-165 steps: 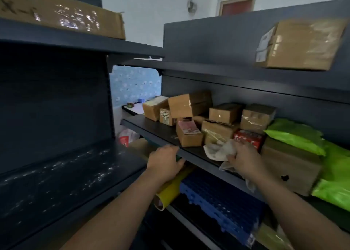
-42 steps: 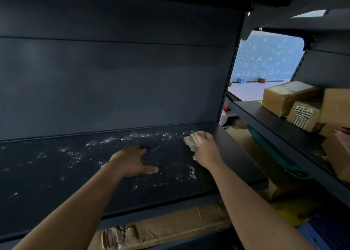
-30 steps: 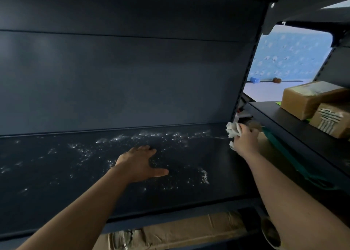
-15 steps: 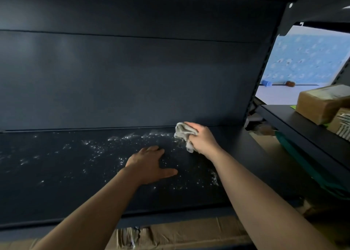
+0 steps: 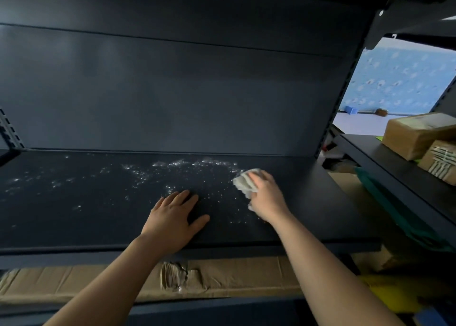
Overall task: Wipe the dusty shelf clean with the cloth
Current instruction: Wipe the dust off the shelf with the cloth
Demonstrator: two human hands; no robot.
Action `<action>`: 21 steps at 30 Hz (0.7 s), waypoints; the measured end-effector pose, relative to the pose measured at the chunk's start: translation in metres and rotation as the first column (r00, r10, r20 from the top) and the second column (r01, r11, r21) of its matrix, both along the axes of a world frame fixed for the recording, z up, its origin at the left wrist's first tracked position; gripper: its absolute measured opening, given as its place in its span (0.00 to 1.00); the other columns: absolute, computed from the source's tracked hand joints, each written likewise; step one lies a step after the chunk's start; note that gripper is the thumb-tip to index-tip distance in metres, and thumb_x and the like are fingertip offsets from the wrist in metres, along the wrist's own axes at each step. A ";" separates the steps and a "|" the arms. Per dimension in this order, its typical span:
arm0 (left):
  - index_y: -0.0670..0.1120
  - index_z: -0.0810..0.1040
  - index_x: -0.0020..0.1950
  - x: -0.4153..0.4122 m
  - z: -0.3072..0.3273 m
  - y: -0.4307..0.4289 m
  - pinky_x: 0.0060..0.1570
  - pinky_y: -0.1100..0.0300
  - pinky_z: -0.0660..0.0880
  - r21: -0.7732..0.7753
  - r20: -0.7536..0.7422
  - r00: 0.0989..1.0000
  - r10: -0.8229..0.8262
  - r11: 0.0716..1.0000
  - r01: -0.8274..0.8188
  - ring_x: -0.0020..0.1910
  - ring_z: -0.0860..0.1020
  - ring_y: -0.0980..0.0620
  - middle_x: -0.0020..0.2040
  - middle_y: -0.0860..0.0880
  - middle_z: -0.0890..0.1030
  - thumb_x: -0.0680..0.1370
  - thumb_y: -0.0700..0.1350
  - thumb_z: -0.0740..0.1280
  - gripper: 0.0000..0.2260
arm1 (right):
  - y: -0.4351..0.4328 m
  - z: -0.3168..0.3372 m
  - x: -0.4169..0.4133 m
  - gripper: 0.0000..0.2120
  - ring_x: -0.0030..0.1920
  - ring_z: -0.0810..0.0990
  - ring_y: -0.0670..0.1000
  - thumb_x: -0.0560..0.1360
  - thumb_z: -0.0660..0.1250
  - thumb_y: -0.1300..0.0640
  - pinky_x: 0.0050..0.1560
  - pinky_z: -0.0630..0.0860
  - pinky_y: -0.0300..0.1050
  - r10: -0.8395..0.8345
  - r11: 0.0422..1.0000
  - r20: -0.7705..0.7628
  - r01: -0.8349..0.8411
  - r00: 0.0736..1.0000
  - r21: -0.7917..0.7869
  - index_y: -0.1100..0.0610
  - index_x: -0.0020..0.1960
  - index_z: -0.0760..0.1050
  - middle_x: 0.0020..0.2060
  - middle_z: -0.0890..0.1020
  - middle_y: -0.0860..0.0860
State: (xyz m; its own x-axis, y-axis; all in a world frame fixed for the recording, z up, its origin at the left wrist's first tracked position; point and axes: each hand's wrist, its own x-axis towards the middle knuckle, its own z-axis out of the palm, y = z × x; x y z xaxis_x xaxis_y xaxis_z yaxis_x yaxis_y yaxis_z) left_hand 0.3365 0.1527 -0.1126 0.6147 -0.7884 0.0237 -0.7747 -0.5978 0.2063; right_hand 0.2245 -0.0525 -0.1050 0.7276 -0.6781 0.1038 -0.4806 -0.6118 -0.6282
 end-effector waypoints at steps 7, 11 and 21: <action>0.55 0.55 0.76 -0.001 -0.004 0.003 0.76 0.52 0.46 -0.047 -0.025 1.000 0.002 0.999 -0.003 0.77 0.51 0.51 0.78 0.53 0.54 0.69 0.73 0.43 0.39 | -0.017 0.029 -0.039 0.23 0.51 0.79 0.48 0.74 0.63 0.67 0.49 0.74 0.34 -0.178 0.976 0.328 0.124 0.928 0.178 0.53 0.67 0.72 0.55 0.80 0.49; 0.54 0.56 0.76 -0.001 -0.008 0.002 0.76 0.52 0.46 -0.068 0.002 1.000 -0.006 0.998 0.007 0.77 0.51 0.50 0.78 0.52 0.55 0.76 0.67 0.50 0.32 | -0.066 0.020 -0.108 0.25 0.52 0.77 0.57 0.71 0.67 0.66 0.53 0.75 0.47 -0.411 0.910 -0.009 0.411 0.912 0.057 0.51 0.65 0.71 0.56 0.78 0.54; 0.52 0.55 0.76 -0.002 -0.003 0.006 0.76 0.52 0.48 -0.083 -0.030 0.999 -0.023 0.996 0.020 0.77 0.52 0.49 0.78 0.51 0.56 0.79 0.62 0.50 0.28 | 0.054 -0.008 -0.028 0.27 0.64 0.72 0.54 0.74 0.62 0.65 0.61 0.69 0.41 -0.050 0.999 0.044 0.050 0.998 0.005 0.51 0.71 0.66 0.71 0.65 0.52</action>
